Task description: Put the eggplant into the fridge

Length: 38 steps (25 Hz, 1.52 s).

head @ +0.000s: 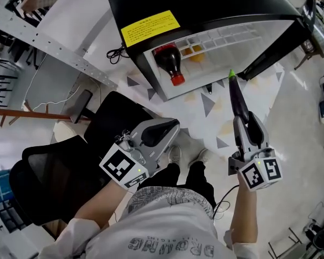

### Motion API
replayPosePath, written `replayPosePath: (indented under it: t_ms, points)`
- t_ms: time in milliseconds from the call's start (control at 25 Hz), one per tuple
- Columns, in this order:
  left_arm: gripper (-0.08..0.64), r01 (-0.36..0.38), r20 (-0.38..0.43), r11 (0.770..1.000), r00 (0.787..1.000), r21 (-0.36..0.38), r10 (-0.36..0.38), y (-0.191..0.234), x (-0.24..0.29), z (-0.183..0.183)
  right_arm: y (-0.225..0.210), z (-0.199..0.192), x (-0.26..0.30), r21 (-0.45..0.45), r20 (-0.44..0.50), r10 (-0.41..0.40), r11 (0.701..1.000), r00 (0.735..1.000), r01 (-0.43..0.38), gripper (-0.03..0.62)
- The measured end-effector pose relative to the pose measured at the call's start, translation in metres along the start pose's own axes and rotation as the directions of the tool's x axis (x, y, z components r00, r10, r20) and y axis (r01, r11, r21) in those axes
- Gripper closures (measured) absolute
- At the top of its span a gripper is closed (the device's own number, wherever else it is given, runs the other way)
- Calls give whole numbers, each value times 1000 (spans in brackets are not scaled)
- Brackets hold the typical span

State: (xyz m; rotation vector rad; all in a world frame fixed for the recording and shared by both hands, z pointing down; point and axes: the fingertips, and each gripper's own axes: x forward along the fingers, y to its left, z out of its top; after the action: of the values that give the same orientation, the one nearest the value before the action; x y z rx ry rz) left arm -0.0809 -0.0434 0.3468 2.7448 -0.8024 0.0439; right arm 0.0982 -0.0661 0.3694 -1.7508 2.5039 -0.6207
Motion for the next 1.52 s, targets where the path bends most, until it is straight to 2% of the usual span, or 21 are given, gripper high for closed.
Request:
replayPosePath:
  t_ms: [760,1520]
  points:
    - [545,-102,-84,995,991,-7,101,27,62,-27,-88,-22,104,-66,-49,85,994,995,-88,417]
    - [545,-140,-165,990,977,-13,136,38,85,-55,-125,-61,194,-165,-93,78,982,993,-92,417]
